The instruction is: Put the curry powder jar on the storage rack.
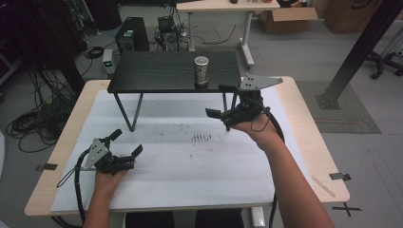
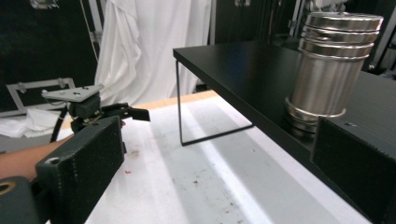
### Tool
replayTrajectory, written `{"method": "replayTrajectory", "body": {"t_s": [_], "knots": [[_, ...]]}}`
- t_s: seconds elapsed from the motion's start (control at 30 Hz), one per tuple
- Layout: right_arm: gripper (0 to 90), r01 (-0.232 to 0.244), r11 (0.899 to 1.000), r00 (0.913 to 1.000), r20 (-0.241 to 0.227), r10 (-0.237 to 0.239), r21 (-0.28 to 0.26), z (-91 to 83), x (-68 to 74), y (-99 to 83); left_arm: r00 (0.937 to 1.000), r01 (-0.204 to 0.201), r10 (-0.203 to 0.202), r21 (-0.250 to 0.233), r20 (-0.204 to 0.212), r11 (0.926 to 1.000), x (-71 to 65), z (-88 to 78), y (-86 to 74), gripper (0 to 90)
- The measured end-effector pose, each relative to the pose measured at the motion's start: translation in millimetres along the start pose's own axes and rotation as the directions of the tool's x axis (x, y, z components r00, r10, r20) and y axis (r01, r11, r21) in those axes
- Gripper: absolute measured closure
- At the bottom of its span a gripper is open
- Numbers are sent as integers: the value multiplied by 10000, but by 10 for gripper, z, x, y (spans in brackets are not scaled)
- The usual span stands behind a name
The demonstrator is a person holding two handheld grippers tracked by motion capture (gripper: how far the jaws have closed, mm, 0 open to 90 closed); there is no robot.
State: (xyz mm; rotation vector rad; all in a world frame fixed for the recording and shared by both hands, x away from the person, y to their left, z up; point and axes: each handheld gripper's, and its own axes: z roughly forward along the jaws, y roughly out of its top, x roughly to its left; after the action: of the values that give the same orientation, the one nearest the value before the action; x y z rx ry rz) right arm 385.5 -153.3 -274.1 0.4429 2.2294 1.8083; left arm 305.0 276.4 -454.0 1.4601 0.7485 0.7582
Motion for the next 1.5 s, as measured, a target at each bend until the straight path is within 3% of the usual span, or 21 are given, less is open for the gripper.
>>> {"method": "replayTrajectory", "body": {"t_s": [0.27, 0.77, 0.97, 1.23, 1.5], "knots": [[0, 22, 9989, 10000, -48, -25, -464, 15, 107, -227, 10000, -15, 15, -17, 3, 10000, 0, -1, 0, 2], [0, -281, 9978, 9996, -20, 280, -598, 67, 148, -742, 10000, -22, 22, -14, 0, 10000, -1, -1, 0, 2], [0, -404, 9953, 9988, 250, 428, -880, 60, 160, -938, 10000, -22, 22, -10, 5, 10000, -1, 0, 0, 3], [0, -476, 9954, 9976, 461, 516, -837, 77, 165, -1102, 10000, -17, 17, -10, 7, 10000, 0, 0, 0, 2], [0, -733, 9897, 9901, 1098, 870, -1230, 68, 150, -1371, 10000, -27, 27, -12, 8, 10000, 0, 0, 0, 2]]}}
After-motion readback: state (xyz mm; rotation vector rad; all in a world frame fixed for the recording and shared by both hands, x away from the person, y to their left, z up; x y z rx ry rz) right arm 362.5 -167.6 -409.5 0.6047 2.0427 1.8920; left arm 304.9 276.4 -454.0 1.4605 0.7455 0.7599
